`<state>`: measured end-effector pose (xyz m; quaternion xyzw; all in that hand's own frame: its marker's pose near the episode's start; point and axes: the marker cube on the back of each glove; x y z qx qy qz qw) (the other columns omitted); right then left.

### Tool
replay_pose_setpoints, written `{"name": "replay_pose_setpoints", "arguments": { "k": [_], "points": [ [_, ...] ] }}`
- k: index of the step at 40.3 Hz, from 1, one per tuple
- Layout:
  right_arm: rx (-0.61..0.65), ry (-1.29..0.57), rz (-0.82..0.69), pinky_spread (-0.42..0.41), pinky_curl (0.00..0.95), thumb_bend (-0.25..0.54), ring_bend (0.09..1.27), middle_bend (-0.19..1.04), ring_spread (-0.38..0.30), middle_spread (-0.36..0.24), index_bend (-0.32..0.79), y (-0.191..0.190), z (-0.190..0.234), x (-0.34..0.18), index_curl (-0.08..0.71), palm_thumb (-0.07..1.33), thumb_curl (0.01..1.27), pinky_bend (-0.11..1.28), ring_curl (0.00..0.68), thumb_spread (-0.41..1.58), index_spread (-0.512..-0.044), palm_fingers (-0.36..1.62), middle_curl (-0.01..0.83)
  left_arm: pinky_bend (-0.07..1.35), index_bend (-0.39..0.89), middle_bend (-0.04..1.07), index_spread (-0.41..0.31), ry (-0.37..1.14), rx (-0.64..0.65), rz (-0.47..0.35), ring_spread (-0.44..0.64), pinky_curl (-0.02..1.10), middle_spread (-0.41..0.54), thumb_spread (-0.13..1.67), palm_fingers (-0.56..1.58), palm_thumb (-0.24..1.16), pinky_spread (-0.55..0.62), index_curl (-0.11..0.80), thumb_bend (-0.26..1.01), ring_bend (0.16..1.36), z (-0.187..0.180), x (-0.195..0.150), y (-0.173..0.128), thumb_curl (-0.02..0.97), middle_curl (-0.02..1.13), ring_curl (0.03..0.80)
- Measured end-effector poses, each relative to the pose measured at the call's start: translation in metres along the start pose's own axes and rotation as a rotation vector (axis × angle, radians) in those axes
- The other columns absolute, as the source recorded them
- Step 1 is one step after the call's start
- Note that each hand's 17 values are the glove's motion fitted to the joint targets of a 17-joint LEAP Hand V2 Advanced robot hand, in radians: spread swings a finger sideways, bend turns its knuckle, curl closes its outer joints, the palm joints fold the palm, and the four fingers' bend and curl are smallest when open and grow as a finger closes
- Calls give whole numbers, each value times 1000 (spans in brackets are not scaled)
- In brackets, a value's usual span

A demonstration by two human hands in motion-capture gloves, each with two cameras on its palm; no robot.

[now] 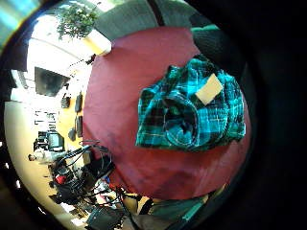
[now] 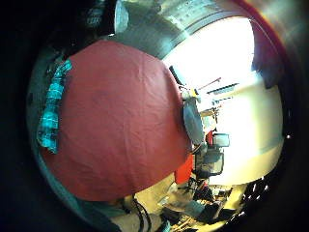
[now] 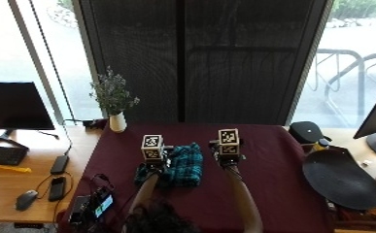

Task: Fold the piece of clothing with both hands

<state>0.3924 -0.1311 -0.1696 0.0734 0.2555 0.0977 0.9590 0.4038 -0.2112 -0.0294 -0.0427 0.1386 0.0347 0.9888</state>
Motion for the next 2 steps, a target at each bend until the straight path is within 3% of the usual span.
{"name": "replay_pose_setpoints", "arguments": {
  "k": [2],
  "points": [
    [-3,-9,-2,243,328,-13,268,178,106,-32,156,3,1,0,312,667,415,586,338,1302,-342,371,330,322,151,178,-117,123,-128,87,143,397,-22,1413,494,554,250,361,7,462,4,11,6,389,407,343]
  ]
}}
